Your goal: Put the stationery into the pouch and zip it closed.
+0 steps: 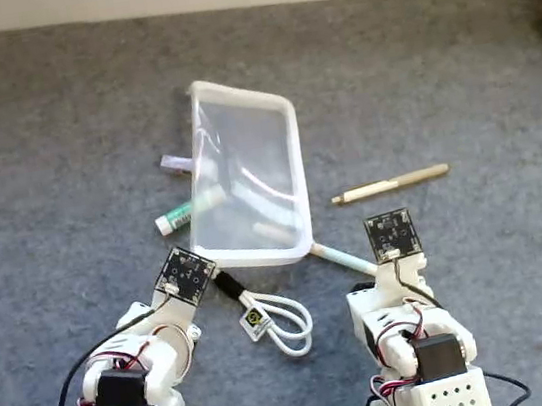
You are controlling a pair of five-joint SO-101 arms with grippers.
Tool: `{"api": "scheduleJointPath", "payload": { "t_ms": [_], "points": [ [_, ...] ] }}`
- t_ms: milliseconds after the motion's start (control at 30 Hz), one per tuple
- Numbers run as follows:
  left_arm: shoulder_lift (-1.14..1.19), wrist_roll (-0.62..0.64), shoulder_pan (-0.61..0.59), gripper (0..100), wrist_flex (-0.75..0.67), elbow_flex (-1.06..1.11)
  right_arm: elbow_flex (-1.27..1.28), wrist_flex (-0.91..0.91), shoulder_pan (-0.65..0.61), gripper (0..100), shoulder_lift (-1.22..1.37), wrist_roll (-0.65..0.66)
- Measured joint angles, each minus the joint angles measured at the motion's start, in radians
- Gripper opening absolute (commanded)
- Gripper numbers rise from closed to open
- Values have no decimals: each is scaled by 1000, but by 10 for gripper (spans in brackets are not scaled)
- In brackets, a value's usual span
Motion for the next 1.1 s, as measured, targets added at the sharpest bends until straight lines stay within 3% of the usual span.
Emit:
{"api": "scheduleJointPath", "payload": {
  "t_ms": [867,1100],
  "points": [
    [0,2,2,5,0,-5,0,0,0,4,0,0],
    [0,293,0,5,-80,-9,0,0,0,4,0,0]
  ]
}}
